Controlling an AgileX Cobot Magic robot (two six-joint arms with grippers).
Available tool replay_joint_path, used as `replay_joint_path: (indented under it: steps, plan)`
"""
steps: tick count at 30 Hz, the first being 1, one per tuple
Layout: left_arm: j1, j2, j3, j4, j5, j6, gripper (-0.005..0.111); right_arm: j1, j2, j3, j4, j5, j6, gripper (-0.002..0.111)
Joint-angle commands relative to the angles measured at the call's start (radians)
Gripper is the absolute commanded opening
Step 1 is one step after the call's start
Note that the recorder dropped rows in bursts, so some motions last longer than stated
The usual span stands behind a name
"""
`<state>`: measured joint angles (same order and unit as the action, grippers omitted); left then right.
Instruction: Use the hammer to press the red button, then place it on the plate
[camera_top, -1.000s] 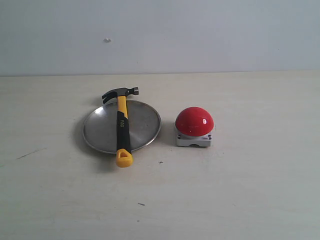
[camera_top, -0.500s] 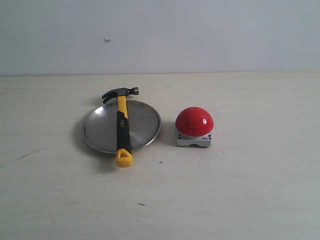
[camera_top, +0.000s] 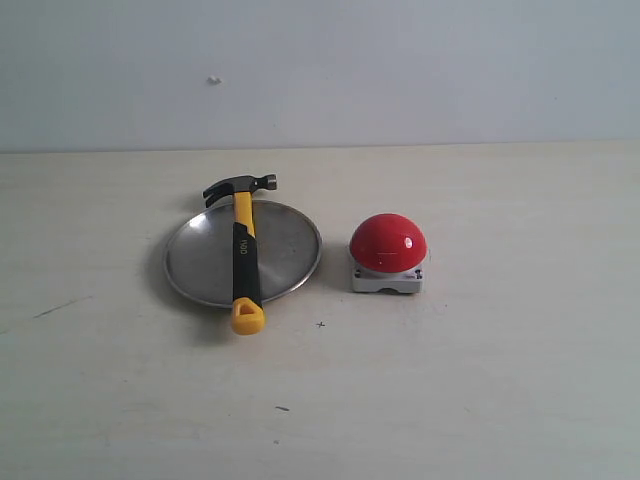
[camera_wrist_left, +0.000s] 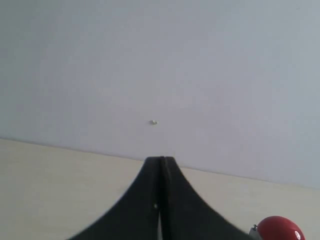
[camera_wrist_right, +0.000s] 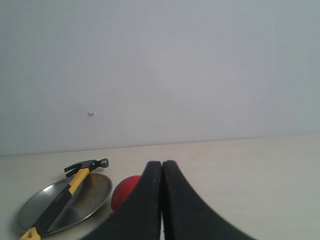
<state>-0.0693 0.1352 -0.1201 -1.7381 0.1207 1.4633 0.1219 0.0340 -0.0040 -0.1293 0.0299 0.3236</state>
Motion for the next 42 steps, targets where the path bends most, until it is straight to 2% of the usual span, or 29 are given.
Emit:
replay_joint_path:
  steps: [1, 5, 8, 9, 10, 11, 12, 14, 16, 18, 42]
  plan:
    - [0.001, -0.007, 0.003, -0.006, -0.011, 0.028, 0.0, -0.006, 0.002, 0.004, -0.001, -0.001, -0.008, 0.0]
    - [0.001, -0.009, 0.003, -0.006, -0.027, 0.002, 0.0, -0.006, 0.002, 0.004, -0.001, -0.001, -0.006, 0.0]
    - [0.001, -0.009, 0.003, 0.481, -0.027, -0.451, 0.0, -0.006, 0.002, 0.004, -0.001, -0.001, -0.006, 0.0]
    - [0.001, -0.009, 0.003, 0.691, -0.027, -0.658, 0.0, -0.006, 0.002, 0.004, -0.001, -0.001, -0.006, 0.0]
    - [0.001, -0.009, 0.003, 1.122, -0.028, -1.079, 0.0, -0.006, 0.002, 0.004, -0.001, -0.001, -0.008, 0.0]
    - [0.001, -0.009, 0.003, 1.309, -0.028, -1.261, 0.0, -0.006, 0.002, 0.004, -0.001, -0.001, -0.008, 0.0]
    - [0.001, -0.009, 0.007, 1.574, -0.033, -1.509, 0.0, -0.006, 0.002, 0.004, -0.001, -0.001, -0.008, 0.0]
    - [0.001, -0.009, 0.038, 1.68, -0.087, -1.601, 0.0, -0.006, 0.002, 0.004, -0.001, -0.001, -0.008, 0.0]
    - [0.001, -0.009, 0.103, 1.68, -0.205, -1.601, 0.0, -0.006, 0.002, 0.004, -0.001, -0.001, -0.008, 0.0]
    - [0.001, -0.011, 0.12, 1.687, -0.266, -1.601, 0.0, -0.006, 0.002, 0.004, -0.001, -0.001, -0.008, 0.0]
    - [0.001, -0.013, 0.12, 1.72, -0.265, -1.599, 0.0, -0.006, 0.002, 0.004, 0.0, -0.01, -0.007, 0.0]
